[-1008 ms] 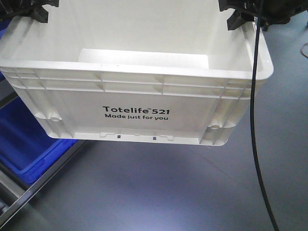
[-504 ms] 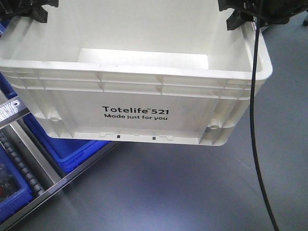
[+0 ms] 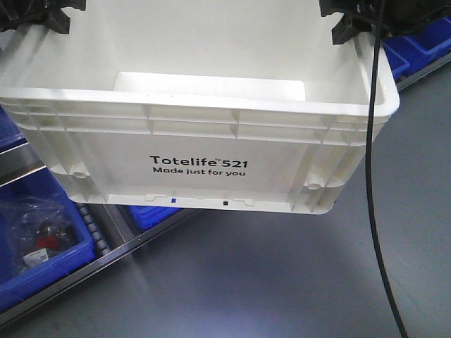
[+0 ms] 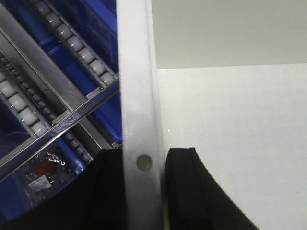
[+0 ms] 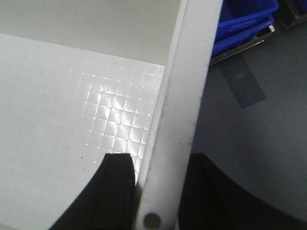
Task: Place moving items into box and shelve
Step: 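Position the held tote above the roller shelf lane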
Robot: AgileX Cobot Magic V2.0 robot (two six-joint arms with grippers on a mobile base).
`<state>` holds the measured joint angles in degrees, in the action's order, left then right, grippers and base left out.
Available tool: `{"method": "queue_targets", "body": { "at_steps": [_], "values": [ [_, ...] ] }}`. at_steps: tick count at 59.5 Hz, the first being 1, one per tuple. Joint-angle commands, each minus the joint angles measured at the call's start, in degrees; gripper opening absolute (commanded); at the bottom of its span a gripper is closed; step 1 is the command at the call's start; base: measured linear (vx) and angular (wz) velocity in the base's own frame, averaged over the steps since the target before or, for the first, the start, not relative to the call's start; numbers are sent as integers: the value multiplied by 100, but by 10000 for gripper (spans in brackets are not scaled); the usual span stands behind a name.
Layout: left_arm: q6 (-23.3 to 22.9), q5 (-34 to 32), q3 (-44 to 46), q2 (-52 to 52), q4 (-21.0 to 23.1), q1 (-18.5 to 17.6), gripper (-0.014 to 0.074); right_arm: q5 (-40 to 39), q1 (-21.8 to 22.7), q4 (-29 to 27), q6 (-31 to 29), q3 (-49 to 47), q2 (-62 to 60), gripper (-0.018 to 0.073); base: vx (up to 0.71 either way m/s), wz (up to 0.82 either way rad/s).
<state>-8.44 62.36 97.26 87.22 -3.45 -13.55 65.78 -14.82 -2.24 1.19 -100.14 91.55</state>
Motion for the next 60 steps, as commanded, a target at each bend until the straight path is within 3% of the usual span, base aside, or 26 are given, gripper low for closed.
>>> {"method": "queue_targets", "body": {
  "at_steps": [1, 60],
  "values": [
    [35, -763, 271, -288, 177, -48, -13, -636, -50, -362, -197, -254, -345, -13, -8, 34],
    [35, -763, 271, -288, 177, -48, -13, -642, -50, -362, -197, -254, -345, -13, -6, 33]
  ]
}}
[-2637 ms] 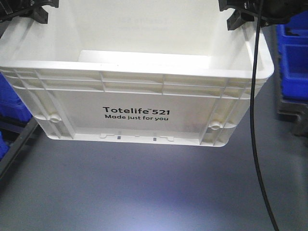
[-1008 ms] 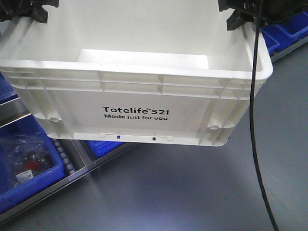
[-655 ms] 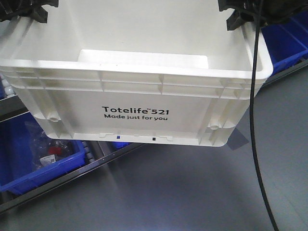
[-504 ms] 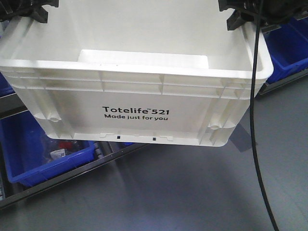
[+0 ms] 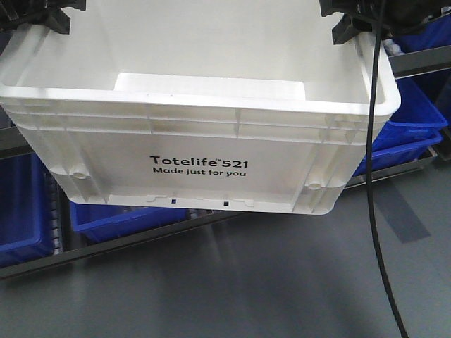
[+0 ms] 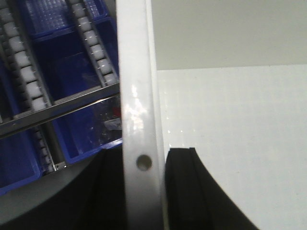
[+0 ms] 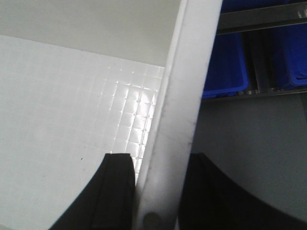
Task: Place moving items into box and shelve
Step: 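Position the held tote above the roller shelf lane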
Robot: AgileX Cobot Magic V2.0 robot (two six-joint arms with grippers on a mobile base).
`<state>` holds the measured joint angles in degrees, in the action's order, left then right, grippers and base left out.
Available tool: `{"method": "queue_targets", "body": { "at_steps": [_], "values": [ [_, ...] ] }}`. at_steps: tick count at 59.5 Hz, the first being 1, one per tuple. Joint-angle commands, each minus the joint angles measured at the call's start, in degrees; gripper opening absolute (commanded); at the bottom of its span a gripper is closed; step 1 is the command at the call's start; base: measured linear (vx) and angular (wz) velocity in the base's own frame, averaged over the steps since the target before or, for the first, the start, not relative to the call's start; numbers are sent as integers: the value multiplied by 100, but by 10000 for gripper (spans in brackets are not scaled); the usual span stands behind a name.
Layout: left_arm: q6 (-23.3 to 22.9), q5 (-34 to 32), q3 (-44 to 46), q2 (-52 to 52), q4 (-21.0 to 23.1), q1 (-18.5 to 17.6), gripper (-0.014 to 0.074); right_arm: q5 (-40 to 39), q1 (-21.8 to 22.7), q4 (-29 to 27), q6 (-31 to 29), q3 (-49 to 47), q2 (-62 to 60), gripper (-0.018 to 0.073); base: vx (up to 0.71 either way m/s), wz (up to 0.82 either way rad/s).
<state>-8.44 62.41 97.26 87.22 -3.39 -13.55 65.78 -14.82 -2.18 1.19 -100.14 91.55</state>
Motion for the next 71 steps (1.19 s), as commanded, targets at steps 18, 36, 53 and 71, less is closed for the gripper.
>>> {"method": "queue_targets", "body": {
  "at_steps": [18, 36, 53, 71],
  "values": [
    [35, -768, 271, -288, 171, -48, -13, -642, -50, -368, -197, -254, -345, -13, 1, 35],
    [35, -768, 271, -288, 171, -48, -13, -642, -50, -368, -197, -254, -345, -13, 6, 18],
    [35, -768, 271, -288, 171, -48, -13, -630, -50, -368, -197, -254, -345, -13, 9, 18],
    [35, -768, 271, -288, 171, -48, -13, -630, -50, -368, -197, -254, -345, -13, 10, 12]
  ]
}}
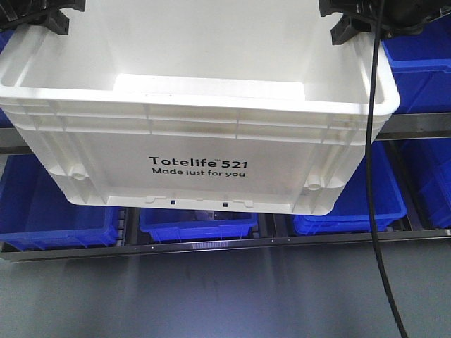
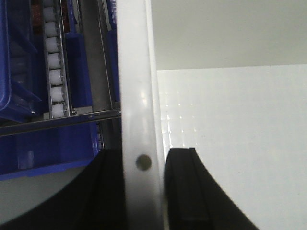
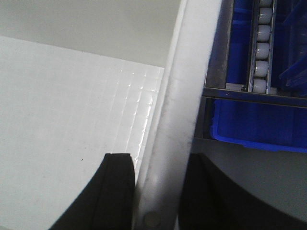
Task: Place moving items into box and shelve
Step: 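Position the held tote above the roller shelf lane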
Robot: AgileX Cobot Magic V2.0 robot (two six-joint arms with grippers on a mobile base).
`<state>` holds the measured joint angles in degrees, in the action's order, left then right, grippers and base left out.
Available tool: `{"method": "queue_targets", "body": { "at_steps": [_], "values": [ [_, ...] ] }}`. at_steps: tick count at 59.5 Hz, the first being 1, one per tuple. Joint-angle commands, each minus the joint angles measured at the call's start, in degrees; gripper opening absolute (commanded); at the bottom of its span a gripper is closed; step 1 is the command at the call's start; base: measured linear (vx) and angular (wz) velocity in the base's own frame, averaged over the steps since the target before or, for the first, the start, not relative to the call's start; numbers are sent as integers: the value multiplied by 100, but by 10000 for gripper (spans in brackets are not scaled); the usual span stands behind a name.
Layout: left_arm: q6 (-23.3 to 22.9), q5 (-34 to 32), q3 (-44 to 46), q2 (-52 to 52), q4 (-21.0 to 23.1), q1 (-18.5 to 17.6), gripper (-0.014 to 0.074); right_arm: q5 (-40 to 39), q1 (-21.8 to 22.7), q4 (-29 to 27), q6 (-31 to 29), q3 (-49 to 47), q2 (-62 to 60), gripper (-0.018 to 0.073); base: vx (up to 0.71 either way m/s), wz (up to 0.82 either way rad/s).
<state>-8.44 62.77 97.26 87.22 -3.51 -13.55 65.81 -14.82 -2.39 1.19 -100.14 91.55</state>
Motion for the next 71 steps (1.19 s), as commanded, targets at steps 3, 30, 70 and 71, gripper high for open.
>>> {"method": "queue_targets", "body": {
  "at_steps": [3, 30, 70, 71],
  "values": [
    [35, -804, 271, -288, 183, -48, -13, -632, -50, -347, -197, -254, -345, -13, 9, 1],
    [35, -804, 271, -288, 183, -48, -13, -632, -50, -347, -197, -254, -345, -13, 10, -2],
    [35, -804, 271, -288, 183, -48, -13, -649, -50, -347, -197, -254, -345, -13, 12, -2],
    [35, -804, 271, -288, 183, -48, -13, -649, -50, -347, -197, -254, -345, -13, 10, -1]
  ]
}}
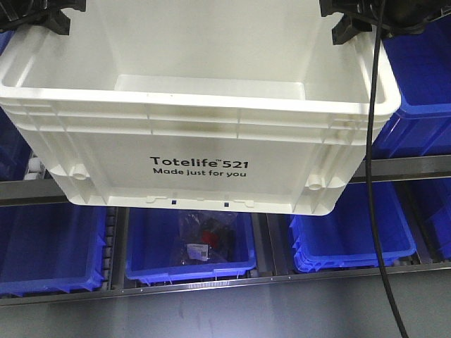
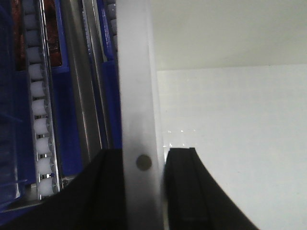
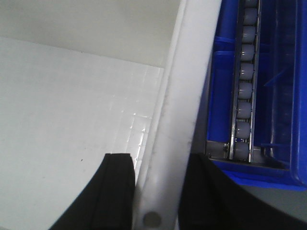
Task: Place moving items into box and shelve
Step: 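Position the held tote above the roller shelf lane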
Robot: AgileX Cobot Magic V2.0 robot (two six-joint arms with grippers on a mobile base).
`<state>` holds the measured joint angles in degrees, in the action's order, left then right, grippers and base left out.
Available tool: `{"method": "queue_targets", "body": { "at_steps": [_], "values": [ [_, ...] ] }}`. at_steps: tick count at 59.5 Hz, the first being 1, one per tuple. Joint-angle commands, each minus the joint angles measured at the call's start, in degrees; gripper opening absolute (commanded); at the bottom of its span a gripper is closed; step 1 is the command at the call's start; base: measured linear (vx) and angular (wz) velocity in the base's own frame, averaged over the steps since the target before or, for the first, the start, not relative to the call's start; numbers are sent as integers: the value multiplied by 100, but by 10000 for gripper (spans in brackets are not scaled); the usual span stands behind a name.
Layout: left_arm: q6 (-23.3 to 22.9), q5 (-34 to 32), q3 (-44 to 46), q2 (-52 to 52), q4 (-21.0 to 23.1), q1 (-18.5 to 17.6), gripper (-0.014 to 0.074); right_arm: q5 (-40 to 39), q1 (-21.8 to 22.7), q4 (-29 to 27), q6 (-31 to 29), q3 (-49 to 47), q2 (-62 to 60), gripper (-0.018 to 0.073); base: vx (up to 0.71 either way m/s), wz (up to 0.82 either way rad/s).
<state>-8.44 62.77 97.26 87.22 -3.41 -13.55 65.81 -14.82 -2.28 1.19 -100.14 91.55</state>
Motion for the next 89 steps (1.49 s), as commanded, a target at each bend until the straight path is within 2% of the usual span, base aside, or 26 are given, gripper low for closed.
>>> {"method": "queue_targets", "body": {
  "at_steps": [1, 89],
  "values": [
    [35, -804, 271, -288, 174, -48, -13, -649, -50, -358, -197, -254, -345, -13, 10, -2],
    [35, -804, 271, -288, 174, -48, -13, -633, -50, -358, -197, -254, -345, -13, 2, 1]
  ]
}}
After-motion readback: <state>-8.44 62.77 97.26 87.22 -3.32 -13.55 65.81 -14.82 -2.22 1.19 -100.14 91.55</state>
